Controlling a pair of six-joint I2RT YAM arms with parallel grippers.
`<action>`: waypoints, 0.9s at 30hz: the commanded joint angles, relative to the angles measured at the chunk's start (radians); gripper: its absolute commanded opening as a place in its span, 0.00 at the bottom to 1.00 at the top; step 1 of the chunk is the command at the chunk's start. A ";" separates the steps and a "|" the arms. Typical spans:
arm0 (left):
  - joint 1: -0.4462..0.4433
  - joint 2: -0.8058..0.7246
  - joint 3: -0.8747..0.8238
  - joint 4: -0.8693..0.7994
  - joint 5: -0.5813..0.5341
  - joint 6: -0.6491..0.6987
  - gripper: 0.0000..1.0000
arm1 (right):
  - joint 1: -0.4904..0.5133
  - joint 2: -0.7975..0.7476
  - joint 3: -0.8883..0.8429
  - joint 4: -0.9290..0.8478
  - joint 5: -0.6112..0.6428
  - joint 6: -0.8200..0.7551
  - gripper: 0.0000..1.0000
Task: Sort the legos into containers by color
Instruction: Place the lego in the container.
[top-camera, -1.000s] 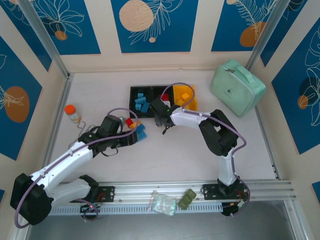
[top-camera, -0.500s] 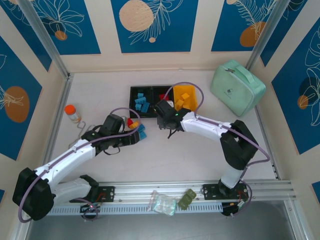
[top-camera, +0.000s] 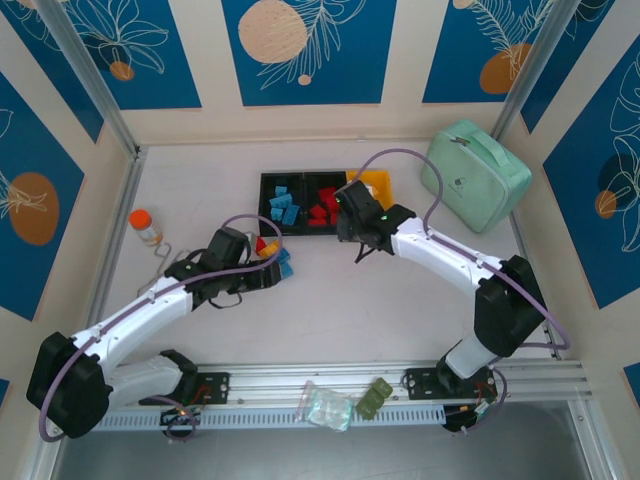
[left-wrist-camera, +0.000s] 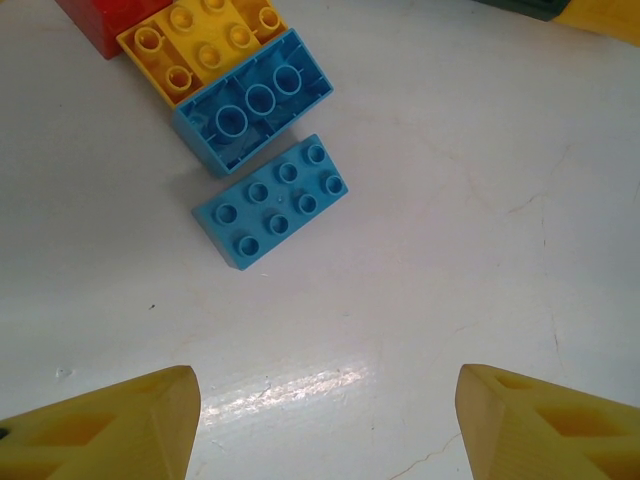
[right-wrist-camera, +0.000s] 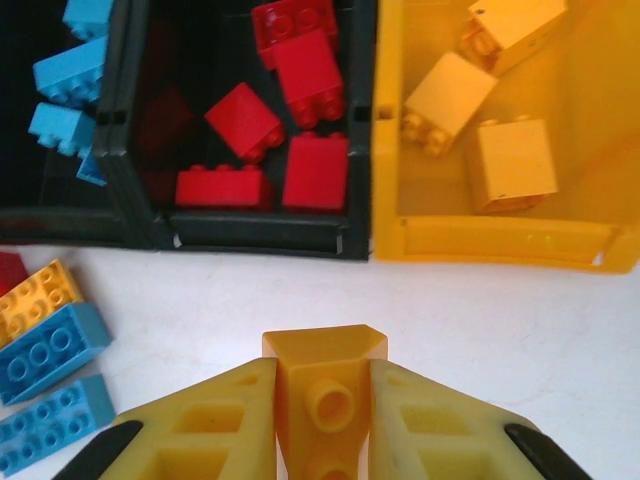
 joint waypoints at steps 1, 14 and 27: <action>-0.008 0.010 0.026 0.013 0.020 -0.008 0.68 | -0.054 -0.018 0.031 -0.015 -0.027 -0.042 0.24; -0.009 -0.011 0.014 0.007 0.008 -0.017 0.68 | -0.238 0.270 0.304 -0.024 -0.096 -0.088 0.24; -0.009 -0.004 0.013 0.008 0.000 -0.009 0.68 | -0.295 0.484 0.519 -0.156 0.019 -0.085 0.25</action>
